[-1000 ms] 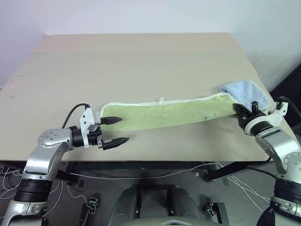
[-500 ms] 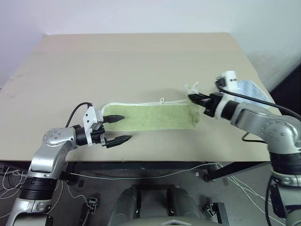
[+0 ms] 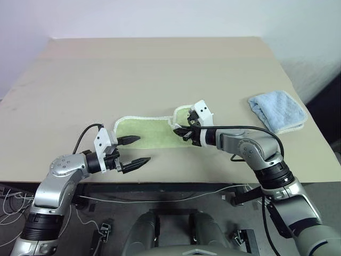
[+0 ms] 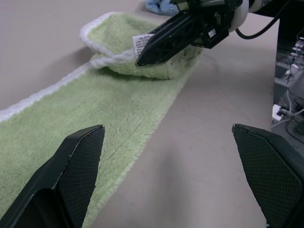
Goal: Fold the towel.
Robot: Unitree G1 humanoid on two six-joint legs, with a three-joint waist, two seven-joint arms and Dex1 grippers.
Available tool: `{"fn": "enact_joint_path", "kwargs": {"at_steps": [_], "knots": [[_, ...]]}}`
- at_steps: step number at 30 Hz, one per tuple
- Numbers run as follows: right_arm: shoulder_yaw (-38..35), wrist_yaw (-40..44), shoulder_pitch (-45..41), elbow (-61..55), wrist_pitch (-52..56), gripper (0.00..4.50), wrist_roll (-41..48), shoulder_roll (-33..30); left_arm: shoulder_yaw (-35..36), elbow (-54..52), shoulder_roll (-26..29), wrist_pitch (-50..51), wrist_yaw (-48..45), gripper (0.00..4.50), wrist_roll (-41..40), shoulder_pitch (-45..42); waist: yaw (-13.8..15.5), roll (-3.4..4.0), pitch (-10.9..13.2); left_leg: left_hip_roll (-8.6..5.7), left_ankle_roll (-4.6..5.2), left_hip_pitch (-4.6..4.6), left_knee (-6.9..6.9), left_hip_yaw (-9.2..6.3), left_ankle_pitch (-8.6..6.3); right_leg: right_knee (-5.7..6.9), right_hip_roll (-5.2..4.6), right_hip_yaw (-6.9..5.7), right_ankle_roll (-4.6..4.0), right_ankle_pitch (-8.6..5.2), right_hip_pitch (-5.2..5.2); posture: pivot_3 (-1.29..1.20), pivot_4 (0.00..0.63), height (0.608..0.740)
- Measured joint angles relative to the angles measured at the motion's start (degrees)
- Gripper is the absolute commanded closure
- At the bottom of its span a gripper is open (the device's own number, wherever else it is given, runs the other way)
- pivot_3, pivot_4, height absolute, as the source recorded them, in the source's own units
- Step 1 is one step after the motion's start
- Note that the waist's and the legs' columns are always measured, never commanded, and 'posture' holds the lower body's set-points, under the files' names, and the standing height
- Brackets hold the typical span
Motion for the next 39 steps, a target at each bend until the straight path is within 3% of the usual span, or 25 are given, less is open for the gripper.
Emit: {"fn": "enact_joint_path", "kwargs": {"at_steps": [4, 9, 13, 18, 21, 26, 27, 33, 39], "knots": [[-0.18, 1.41, 0.96, -0.03, 0.09, 4.49, -2.01, 0.74, 0.00, -0.65, -0.02, 0.25, 0.60, 0.00, -0.12, 0.31, -0.05, 0.00, 0.00, 0.00, 0.00, 0.00, -0.01, 0.00, 0.00, 0.00, 0.00, 0.00, 0.00, 0.00, 0.00, 0.00, 0.150, 0.740], [-1.07, 3.03, 2.09, -0.55, 1.08, 3.35, -2.51, 1.97, -0.01, -0.91, -0.14, 0.43, 1.42, 0.00, -0.16, 0.31, -0.02, 0.00, 0.00, 0.00, 0.00, 0.00, -0.02, 0.00, 0.00, -0.01, 0.00, 0.00, 0.00, 0.00, 0.00, 0.00, 0.150, 0.740], [-2.47, 4.17, 3.62, -4.60, 0.24, 2.06, -3.33, 1.85, 0.97, -2.30, -0.78, 2.09, 2.76, 0.00, -2.22, 1.90, -0.08, 0.01, 0.01, 0.00, 0.00, 0.00, -0.04, 0.00, 0.00, -0.03, -0.02, 0.01, 0.00, 0.00, -0.02, 0.00, 0.150, 0.740], [-9.63, 6.46, 3.33, -9.53, -4.17, 2.06, -4.20, -0.16, 7.11, -7.18, -4.40, 6.97, 9.24, 0.00, -9.11, 7.41, -0.04, 0.00, 0.00, 0.00, -0.01, 0.01, -0.05, -0.03, -0.01, -0.09, -0.04, 0.00, 0.00, 0.00, 0.04, 0.00, 0.150, 0.740], [-11.37, 7.71, 3.25, -8.64, -6.54, 2.63, -5.10, -0.20, 9.52, -9.86, -6.88, 10.83, 14.43, 0.00, -13.22, 10.45, -0.04, 0.00, 0.00, 0.01, -0.01, 0.04, -0.06, -0.06, -0.01, -0.10, -0.03, 0.00, 0.00, 0.00, 0.07, 0.00, 0.150, 0.740], [-9.89, 10.55, 3.76, -1.13, -13.76, 4.35, -10.21, 1.79, 11.14, -12.24, -10.86, 16.66, 22.95, 0.00, -17.97, 14.68, -0.05, 0.00, 0.00, 0.01, -0.01, 0.09, -0.06, -0.04, -0.01, -0.13, -0.01, -0.02, 0.00, 0.00, 0.13, 0.00, 0.150, 0.740], [-9.29, 11.15, 3.87, 0.91, -15.80, 4.47, -11.57, 2.29, 11.30, -12.54, -12.18, 17.30, 24.63, 0.00, -18.90, 15.28, -0.06, 0.00, 0.00, 0.01, -0.01, 0.12, -0.07, -0.04, -0.01, -0.15, -0.01, -0.03, 0.00, 0.00, 0.16, 0.00, 0.150, 0.740], [-4.89, 14.28, 5.24, 13.66, -27.61, 4.47, -20.67, 4.53, 13.81, -14.65, -19.68, 20.37, 35.90, 0.00, -26.08, 18.20, 0.05, -0.01, 0.00, -0.01, -0.02, 0.13, -0.07, -0.05, -0.01, -0.19, -0.01, -0.05, -0.01, 0.01, 0.20, 0.00, 0.150, 0.740], [-2.55, 17.23, 7.27, 16.11, -34.06, 4.47, -25.89, 5.10, 15.00, -15.67, -22.76, 21.51, 43.77, 0.00, -29.79, 19.50, 0.01, -0.02, -0.02, 0.00, -0.03, 0.32, -0.12, -0.07, -0.01, -0.25, 0.02, -0.06, -0.02, 0.00, 0.40, 0.00, 0.150, 0.740]]}}
